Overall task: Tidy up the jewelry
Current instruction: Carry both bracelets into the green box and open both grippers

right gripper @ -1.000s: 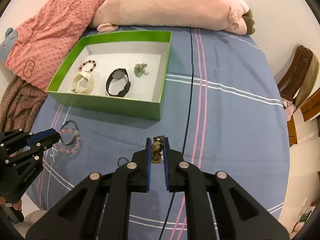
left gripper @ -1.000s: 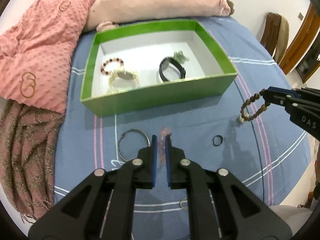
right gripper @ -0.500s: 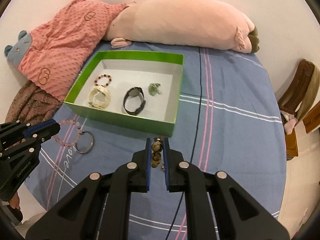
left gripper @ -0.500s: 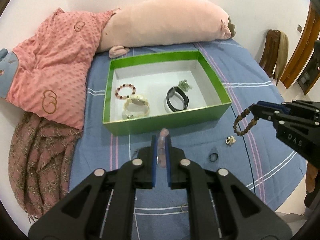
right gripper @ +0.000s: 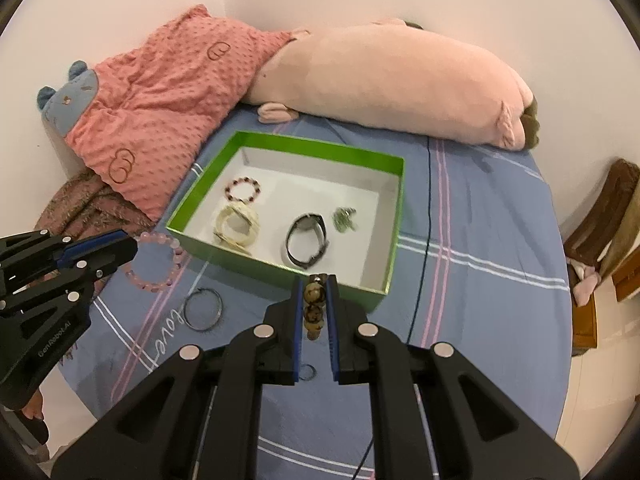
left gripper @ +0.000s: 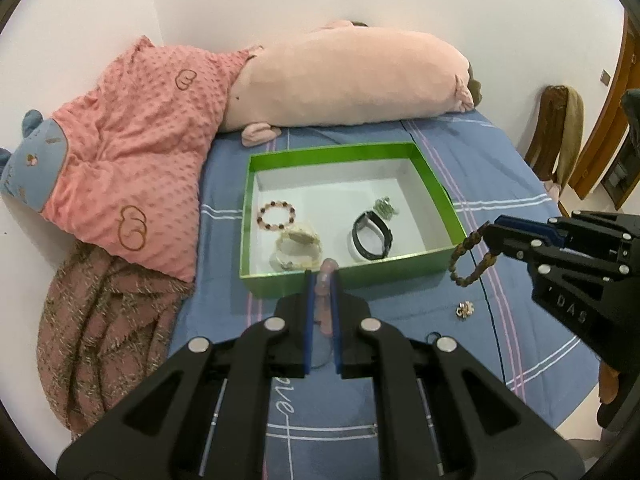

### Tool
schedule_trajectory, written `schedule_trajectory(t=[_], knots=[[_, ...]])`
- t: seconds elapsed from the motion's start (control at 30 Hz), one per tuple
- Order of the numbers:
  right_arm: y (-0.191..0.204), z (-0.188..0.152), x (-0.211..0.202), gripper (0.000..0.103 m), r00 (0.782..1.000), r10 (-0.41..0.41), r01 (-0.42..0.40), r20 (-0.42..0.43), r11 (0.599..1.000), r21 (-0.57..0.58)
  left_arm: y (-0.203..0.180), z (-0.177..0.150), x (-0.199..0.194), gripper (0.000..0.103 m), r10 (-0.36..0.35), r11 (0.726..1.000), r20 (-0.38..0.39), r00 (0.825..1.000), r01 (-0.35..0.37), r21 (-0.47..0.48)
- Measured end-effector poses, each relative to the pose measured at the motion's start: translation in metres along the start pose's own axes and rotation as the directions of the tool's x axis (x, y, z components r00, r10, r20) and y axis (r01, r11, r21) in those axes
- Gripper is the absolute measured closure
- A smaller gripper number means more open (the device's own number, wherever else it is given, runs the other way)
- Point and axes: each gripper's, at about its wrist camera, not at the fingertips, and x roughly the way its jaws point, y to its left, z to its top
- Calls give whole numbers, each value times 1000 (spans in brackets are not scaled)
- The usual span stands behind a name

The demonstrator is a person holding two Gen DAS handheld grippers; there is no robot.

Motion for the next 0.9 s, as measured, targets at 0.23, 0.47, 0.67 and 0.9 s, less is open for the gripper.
schedule_trajectory(t=[0.23, 0.47, 0.67, 0.9], knots=[[13, 9, -3, 92, 1000, 14, -13, 18, 999, -29, 4, 9, -10, 95, 13, 1000, 35, 999, -13, -9], [15, 10, -4, 92, 1000, 17, -16, 24, 999, -34, 5, 12, -14, 95, 15, 1000, 49, 999, -14, -9], [15, 11, -5, 92, 1000, 16, -15, 23, 999, -32, 6, 14, -15, 95, 20, 1000, 52, 998, -19, -13], [16, 11, -4, 92, 1000, 13, -13, 23, 999, -29, 7, 16, -16, 95, 22, 1000, 59, 998, -21, -20]])
